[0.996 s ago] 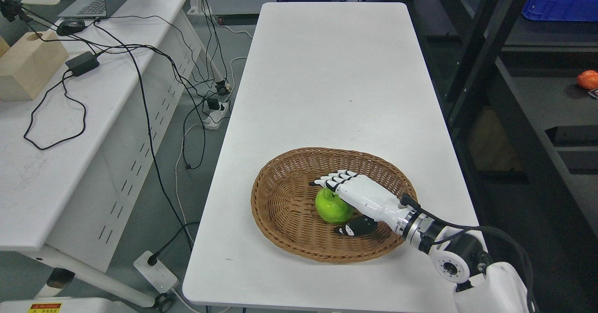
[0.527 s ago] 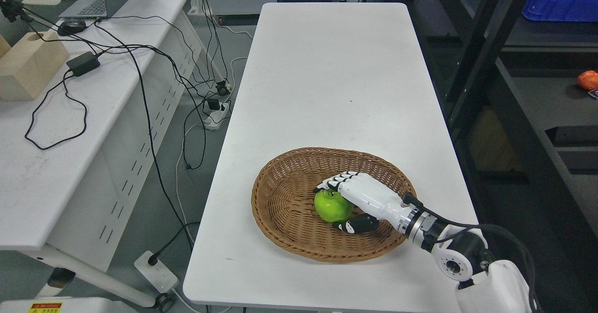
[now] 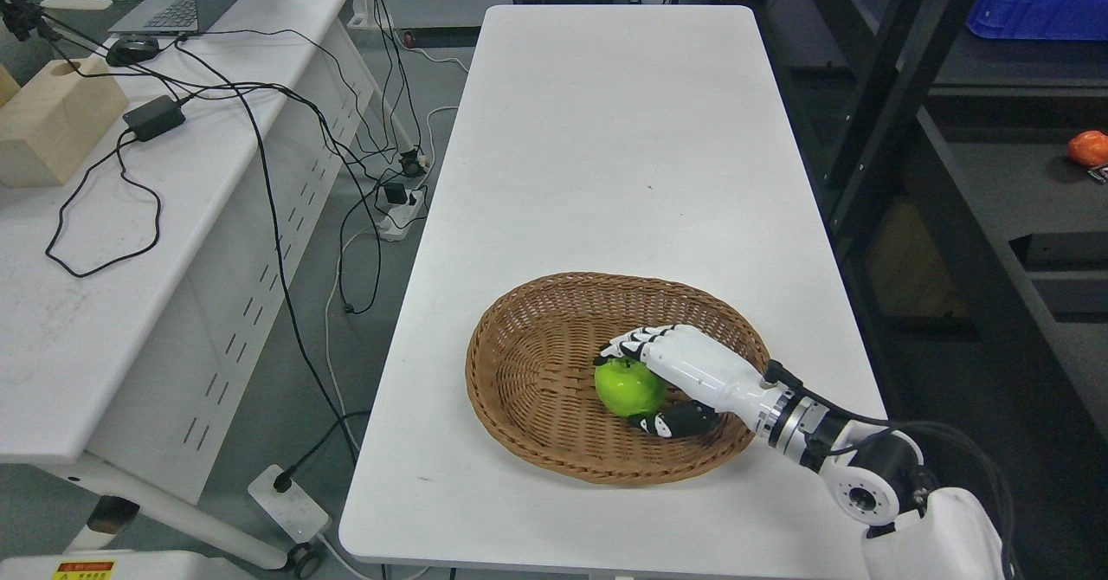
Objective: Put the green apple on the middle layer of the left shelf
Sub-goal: 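Close the right hand fingers around the green apple, then lift the green apple out of the basket with the right hand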
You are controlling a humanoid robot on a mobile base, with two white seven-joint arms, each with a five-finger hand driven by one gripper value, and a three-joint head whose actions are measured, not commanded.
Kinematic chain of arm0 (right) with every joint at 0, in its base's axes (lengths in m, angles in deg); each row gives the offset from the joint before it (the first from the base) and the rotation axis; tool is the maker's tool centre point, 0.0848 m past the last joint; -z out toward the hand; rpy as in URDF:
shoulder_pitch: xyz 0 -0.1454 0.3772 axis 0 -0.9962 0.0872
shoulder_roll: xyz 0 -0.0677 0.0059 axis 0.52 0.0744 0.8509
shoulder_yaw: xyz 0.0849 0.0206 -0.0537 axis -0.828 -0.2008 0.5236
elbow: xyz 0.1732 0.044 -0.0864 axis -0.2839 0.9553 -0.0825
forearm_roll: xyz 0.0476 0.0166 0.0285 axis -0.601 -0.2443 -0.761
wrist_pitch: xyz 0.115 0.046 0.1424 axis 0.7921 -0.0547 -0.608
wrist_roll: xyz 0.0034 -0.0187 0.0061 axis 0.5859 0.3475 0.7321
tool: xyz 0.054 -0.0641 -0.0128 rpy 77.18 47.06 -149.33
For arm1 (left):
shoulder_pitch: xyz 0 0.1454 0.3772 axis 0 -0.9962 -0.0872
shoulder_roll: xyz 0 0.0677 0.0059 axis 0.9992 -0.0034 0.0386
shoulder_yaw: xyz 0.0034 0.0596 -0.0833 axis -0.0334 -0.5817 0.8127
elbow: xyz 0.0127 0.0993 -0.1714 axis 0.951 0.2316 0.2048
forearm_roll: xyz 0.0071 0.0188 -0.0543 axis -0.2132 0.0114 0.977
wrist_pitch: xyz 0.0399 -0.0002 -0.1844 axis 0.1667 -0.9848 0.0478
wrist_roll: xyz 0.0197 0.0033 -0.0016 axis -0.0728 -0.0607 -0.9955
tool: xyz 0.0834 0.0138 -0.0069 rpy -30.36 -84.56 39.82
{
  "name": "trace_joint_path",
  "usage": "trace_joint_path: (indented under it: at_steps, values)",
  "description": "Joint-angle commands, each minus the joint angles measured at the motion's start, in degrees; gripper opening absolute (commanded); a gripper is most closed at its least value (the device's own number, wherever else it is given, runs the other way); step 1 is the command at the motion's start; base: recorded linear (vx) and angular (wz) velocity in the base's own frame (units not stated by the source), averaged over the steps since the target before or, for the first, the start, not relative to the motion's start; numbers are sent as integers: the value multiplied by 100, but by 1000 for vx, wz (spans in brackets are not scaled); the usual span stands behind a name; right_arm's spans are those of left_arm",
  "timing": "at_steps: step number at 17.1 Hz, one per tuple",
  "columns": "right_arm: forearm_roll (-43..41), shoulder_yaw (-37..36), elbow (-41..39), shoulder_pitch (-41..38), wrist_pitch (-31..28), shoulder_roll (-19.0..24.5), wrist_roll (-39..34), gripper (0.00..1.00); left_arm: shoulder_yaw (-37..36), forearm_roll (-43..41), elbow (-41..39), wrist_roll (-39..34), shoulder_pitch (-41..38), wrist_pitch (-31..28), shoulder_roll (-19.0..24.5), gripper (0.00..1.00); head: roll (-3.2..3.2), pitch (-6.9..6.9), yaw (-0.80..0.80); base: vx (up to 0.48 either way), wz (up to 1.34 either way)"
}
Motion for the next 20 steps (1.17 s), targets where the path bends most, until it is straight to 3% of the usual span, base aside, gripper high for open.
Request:
trace_joint_path:
  at_steps: [1,6,10,13,17,20]
  values:
    - [-696,-963,-325,-140,-7,-147,-8,1,0,0,0,-4,0,-4,100,100,0,0,0,0,0]
    - [-1383,-1840,-748,-395,-138,-130,184,1,0,0,0,5,0,5,100,100,0,0,0,-11,0]
    - [-1410,-2203,-801,-658,-1008,-156,1474,0,0,0,0,5,0,-4,100,100,0,0,0,-17,0]
    - [-1419,-2238,-888,-905,-1150,-113,1714,0,0,0,0,5,0,-4,100,100,0,0,0,-3,0]
    - [-1419,-2589,-976,-1308,-1492,413,2504,0,0,0,8,5,0,-4,100,100,0,0,0,-3,0]
    - [-1419,-2958,-985,-1511,-1475,904,2549,0,0,0,0,5,0,-4,100,100,0,0,0,-47,-10]
